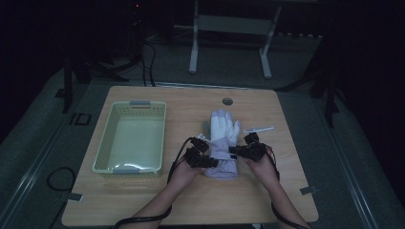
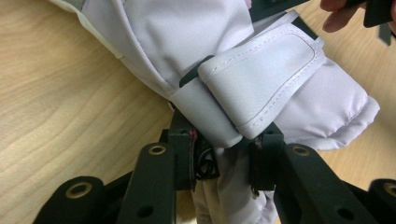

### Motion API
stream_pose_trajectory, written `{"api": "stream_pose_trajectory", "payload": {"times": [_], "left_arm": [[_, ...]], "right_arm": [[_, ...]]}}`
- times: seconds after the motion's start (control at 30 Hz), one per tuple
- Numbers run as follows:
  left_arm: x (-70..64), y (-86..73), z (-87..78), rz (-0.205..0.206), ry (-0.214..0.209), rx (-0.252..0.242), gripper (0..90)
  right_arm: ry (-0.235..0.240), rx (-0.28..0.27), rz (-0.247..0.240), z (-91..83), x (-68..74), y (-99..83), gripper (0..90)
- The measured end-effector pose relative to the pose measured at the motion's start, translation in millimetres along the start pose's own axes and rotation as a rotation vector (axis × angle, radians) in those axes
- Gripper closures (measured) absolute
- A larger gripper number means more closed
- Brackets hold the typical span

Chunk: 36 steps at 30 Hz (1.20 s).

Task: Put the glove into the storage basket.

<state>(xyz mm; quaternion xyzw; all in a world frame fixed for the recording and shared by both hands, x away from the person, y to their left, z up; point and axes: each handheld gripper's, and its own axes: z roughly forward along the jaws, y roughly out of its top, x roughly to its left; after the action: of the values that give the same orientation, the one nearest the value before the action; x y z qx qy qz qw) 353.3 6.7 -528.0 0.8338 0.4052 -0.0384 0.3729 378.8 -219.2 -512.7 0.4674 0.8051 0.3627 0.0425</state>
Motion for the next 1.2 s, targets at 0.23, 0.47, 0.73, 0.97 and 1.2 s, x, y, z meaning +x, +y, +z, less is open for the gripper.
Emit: {"api": "stream_pose_trajectory", "payload": {"times": [0.23,0.47,0.73,0.97,1.2], "left_arm": [[-2.2,9.9,-14.7,0.017,0.002,-0.015,69.4],[-7.0,21.0,-33.3,0.052,0.029,-0.028,69.2],[-6.6,29.0,-57.3,0.07,0.042,-0.042,69.0],[-6.4,37.6,-81.9,0.103,0.071,-0.051,69.1],[-2.7,39.9,-105.4,0.116,0.092,-0.051,69.2]], "right_arm": [[-0.002,-0.037,-0.008,-14.0,7.7,12.8,82.2],[-0.01,-0.065,-0.026,-24.4,16.2,24.3,82.2],[-0.011,-0.091,-0.05,-34.5,32.0,42.7,82.1],[-0.01,-0.112,-0.064,-40.9,45.1,58.6,82.1],[0.002,-0.122,-0.082,-43.4,62.8,75.7,82.1]]}}
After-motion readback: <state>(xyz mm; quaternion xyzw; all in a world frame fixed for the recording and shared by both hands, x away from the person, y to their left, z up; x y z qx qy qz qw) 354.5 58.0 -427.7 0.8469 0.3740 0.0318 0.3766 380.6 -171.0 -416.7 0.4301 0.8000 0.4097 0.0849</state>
